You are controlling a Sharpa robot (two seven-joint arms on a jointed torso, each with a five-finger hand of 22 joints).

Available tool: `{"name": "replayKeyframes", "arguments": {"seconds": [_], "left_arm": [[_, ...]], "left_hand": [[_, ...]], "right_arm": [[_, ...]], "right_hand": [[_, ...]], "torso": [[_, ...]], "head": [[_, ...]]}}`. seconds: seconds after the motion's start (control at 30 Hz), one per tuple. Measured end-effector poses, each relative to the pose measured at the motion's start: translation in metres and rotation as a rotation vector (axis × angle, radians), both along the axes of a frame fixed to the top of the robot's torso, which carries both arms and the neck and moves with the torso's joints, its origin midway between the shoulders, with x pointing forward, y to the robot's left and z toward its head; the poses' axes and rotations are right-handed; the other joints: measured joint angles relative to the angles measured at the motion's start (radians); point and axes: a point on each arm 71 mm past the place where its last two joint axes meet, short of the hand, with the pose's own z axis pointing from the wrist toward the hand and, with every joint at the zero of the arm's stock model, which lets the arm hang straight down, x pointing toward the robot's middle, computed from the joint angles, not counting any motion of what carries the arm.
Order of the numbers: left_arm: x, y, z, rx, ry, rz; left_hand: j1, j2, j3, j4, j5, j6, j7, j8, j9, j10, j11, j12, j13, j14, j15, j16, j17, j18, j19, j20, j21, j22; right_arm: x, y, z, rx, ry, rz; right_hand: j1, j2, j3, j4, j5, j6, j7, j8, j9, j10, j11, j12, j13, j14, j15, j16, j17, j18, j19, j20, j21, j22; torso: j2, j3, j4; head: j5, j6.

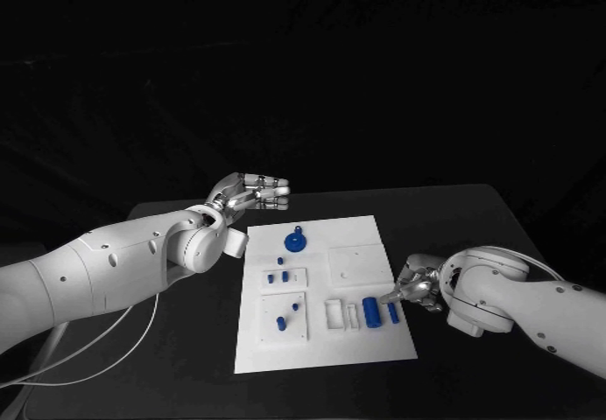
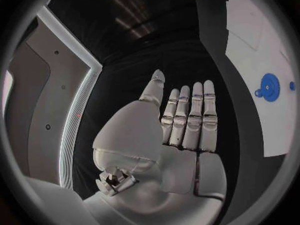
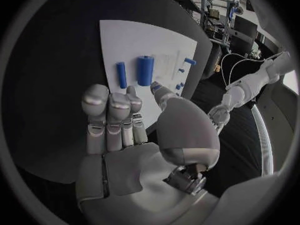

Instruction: Assemble the parts on the task board

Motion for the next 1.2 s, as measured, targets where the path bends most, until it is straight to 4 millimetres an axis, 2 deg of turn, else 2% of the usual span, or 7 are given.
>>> {"name": "replayKeyframes", "arguments": {"seconds": [0.3, 0.73, 0.87, 1.0, 1.1, 1.2], "left_arm": [[-0.001, -0.002, 0.0, -0.007, 0.001, -0.017], [-0.001, -0.005, 0.0, -0.013, 0.003, -0.032], [-0.001, -0.007, 0.0, -0.015, 0.005, -0.038], [-0.001, -0.008, -0.001, -0.017, 0.007, -0.044], [-0.001, -0.009, -0.001, -0.018, 0.008, -0.047], [-0.001, -0.01, -0.001, -0.019, 0.01, -0.051]], "left_hand": [[0.0, 0.0, -0.003, 0.003, 0.0, 0.0, 0.0, 0.0, 0.0, -0.004, 0.004, 0.0, 0.0, 0.0, 0.0, 0.0, 0.0, 0.0, 0.003, 0.003, 0.0, -0.008], [-0.004, -0.004, -0.005, 0.005, 0.0, 0.0, 0.0, 0.0, 0.0, -0.004, 0.004, 0.0, 0.0, 0.0, 0.0, 0.0, 0.0, 0.0, 0.003, 0.003, 0.0, -0.017], [-0.004, -0.004, -0.005, 0.005, 0.0, -0.003, 0.004, 0.0, 0.0, -0.011, 0.004, 0.0, 0.0, 0.0, 0.0, 0.0, 0.0, 0.0, 0.003, 0.003, 0.0, -0.02], [-0.008, 0.0, -0.005, 0.01, 0.0, -0.003, 0.004, 0.0, 0.0, -0.011, 0.004, 0.0, 0.0, 0.0, 0.0, 0.0, 0.0, 0.0, 0.003, 0.003, 0.0, -0.023], [-0.013, 0.004, -0.001, 0.014, 0.0, -0.003, 0.004, 0.0, 0.0, -0.014, 0.007, 0.0, 0.0, 0.0, 0.0, 0.0, 0.0, 0.0, 0.007, 0.007, 0.004, -0.024], [-0.013, 0.004, -0.004, 0.016, 0.0, -0.003, 0.004, 0.0, 0.0, -0.014, 0.007, 0.0, 0.0, 0.0, 0.0, 0.0, 0.0, 0.0, 0.007, 0.007, 0.004, -0.025]], "right_arm": [[-0.004, 0.015, -0.014, -0.014, 0.027, 0.025], [-0.006, 0.029, -0.029, -0.022, 0.054, 0.042], [-0.004, 0.033, -0.031, -0.026, 0.048, 0.043], [-0.002, 0.038, -0.033, -0.031, 0.037, 0.048], [0.0, 0.042, -0.034, -0.04, 0.026, 0.052], [0.001, 0.045, -0.037, -0.049, 0.015, 0.055]], "right_hand": [[-0.009, -0.009, -0.003, 0.01, -0.012, 0.0, 0.0, 0.0, -0.014, 0.0, 0.0, -0.003, 0.005, 0.002, 0.002, 0.0, 0.002, 0.0, 0.001, 0.001, 0.0, 0.0], [-0.01, -0.01, -0.002, 0.017, -0.018, -0.001, -0.001, 0.001, -0.016, 0.0, 0.0, -0.015, 0.006, 0.002, 0.002, 0.0, 0.002, 0.0, 0.001, 0.001, 0.0, 0.0], [-0.017, -0.017, -0.001, 0.031, -0.04, -0.006, -0.001, 0.004, -0.013, 0.0, 0.0, -0.019, 0.004, 0.002, 0.002, 0.0, 0.0, -0.001, 0.001, 0.001, 0.0, 0.0], [-0.034, -0.02, 0.012, 0.061, -0.086, -0.006, 0.001, 0.004, -0.012, 0.002, 0.002, -0.019, 0.005, 0.002, 0.002, 0.0, 0.0, -0.002, 0.001, 0.001, 0.0, 0.0], [-0.047, -0.034, 0.056, 0.068, -0.095, -0.006, 0.001, 0.004, 0.119, 0.002, 0.002, -0.019, 0.007, 0.002, 0.002, 0.0, 0.003, -0.007, 0.001, 0.001, 0.0, 0.0], [-0.047, -0.034, 0.063, 0.056, -0.097, -0.006, 0.001, 0.0, 0.3, 0.002, 0.002, -0.023, 0.009, 0.001, 0.002, 0.0, 0.004, -0.008, 0.001, 0.001, 0.0, 0.0]], "torso": [[0.0, -0.0005, -0.0004], [0.0, -0.0006, -0.0004], [0.0, -0.0012, -0.0005], [0.0, -0.0014, -0.0007], [0.0, -0.0016, -0.0005], [0.0, -0.0019, -0.0005]], "head": [[0.005, -0.005], [0.016, -0.018], [0.017, -0.018], [0.018, -0.019], [0.021, -0.019], [0.024, -0.022]]}}
